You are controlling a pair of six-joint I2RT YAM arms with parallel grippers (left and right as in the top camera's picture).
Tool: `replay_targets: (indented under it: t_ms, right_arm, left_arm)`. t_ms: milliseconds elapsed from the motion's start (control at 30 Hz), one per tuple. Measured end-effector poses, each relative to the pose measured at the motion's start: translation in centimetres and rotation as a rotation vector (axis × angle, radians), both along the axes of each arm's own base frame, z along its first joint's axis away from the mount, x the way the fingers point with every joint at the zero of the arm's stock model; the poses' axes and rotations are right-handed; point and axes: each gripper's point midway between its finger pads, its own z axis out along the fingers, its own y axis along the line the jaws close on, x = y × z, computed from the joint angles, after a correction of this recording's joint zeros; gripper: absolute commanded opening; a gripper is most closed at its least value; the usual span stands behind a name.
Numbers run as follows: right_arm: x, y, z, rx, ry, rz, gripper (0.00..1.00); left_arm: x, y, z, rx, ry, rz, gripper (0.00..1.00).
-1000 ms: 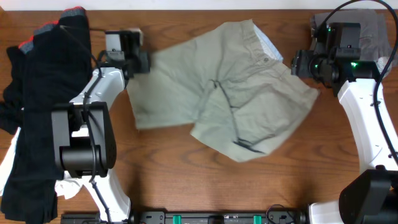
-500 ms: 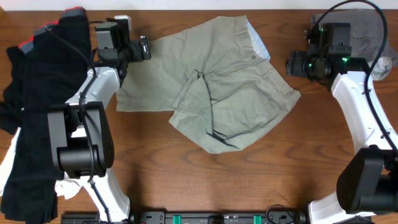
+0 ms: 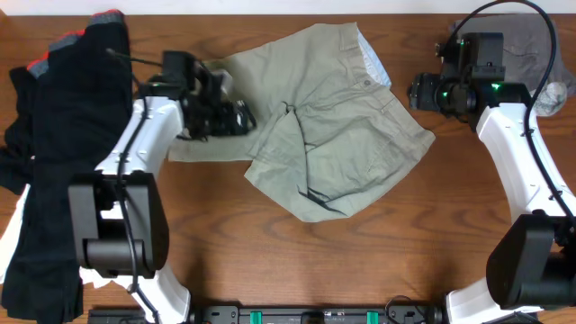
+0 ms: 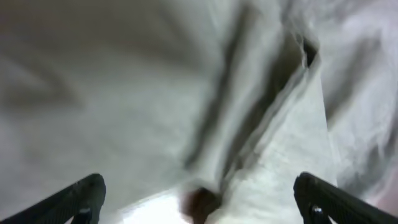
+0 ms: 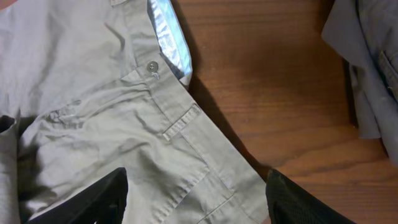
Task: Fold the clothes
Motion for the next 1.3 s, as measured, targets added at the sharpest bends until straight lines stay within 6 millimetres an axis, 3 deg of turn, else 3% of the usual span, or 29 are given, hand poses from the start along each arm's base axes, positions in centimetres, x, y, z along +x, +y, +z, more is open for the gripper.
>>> replay_targets:
  t_ms: [133,533,767,900,1033,1067,1100,1300]
  right_arm:
    - [0.0,0.0,0.0,-0.003,-0.003,0.006,0.70]
    - [-0.1,0.4,0.0,0.015,0.002,0.025,0.70]
    - [-0.2,0.5,0.0,0.018,0.004,0.027,0.70]
    - [-0.2,0.5,0.0,0.018,0.005,0.027,0.70]
    - [-0.3,0.5,-0.1,0.018,0.010,0.027,0.70]
    - [-0.3,0.5,-0.1,0.018,0.011,0.028,0.70]
    - [-0.4,0.5,-0.1,0.018,0.013,0.027,0.70]
    - [-0.4,0.5,-0.1,0.018,0.013,0.028,0.70]
  left_arm:
    - [-3.0,-1.0,-0.3,0.003,0.084,-0.091,0.98]
    - [-3.9,-1.6,-1.7,0.027,0.040,-0.267,0.99]
    - [-4.6,-2.0,-3.8,0.026,0.079,-0.330,0.86]
    - [-5.4,-2.7,-4.7,-0.006,0.106,-0.368,0.70]
    - [-6.3,-3.8,-4.9,-0.037,0.135,-0.402,0.32]
    - [-6.7,-4.2,-4.9,-0.045,0.143,-0.416,0.12]
    - [-6.8,-4.3,-4.8,-0.047,0.138,-0.428,0.06]
    - [-8.9,-4.1,-4.3,-0.065,0.259,-0.393,0.06]
